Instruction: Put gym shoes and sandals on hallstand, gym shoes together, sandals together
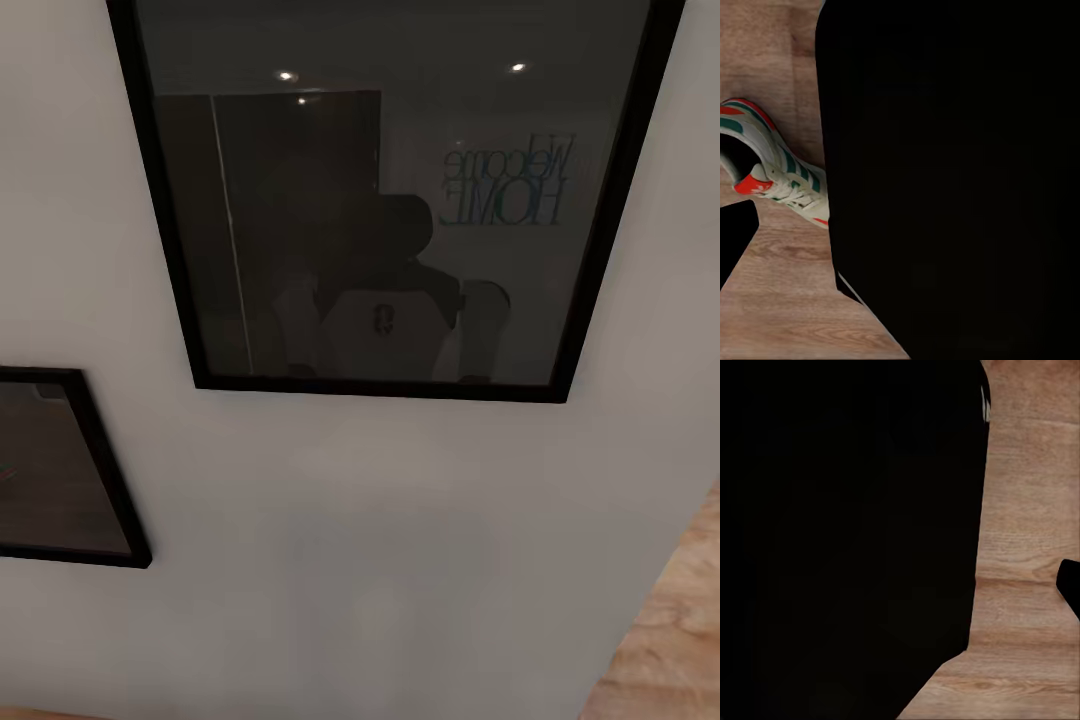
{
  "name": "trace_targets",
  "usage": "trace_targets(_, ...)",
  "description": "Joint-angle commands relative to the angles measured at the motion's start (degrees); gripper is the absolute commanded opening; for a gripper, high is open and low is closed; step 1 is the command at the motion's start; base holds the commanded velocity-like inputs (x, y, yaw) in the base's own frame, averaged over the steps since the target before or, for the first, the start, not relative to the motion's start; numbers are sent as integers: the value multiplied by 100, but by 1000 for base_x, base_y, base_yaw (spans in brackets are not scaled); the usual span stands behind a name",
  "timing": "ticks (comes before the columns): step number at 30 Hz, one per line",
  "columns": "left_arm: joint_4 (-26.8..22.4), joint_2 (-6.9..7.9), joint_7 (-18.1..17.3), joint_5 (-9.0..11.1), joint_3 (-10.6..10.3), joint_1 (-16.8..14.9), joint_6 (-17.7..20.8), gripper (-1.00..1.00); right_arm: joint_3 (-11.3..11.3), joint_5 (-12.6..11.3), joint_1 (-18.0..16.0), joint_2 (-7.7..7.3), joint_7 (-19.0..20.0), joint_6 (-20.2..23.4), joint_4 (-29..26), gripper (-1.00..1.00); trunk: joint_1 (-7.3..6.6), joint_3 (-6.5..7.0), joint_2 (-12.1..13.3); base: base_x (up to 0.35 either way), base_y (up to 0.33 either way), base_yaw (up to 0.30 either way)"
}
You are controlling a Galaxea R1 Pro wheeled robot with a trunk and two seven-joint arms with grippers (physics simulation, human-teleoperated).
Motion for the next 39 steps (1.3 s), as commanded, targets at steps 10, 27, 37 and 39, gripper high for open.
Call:
trace_targets(10,-246,-19,18,1,-8,233,65,100,-9,15,34,9,59,-20,104,100,0,-3,-2,0,0,0)
trace_targets(27,-457,-25,18,0,0,254,-421,100,6,9,35,9,60,-25,129,100,0,-3,-2,0,0,0)
trace_targets(37,-457,-26,18,0,0,254,-742,100,-43,-3,35,1,20,-18,115,100,0,-1,-2,0,0,-13)
trace_targets(39,-457,-26,18,0,0,254,-806,100,-48,-6,35,-1,22,-18,113,100,0,4,-2,0,0,-185)
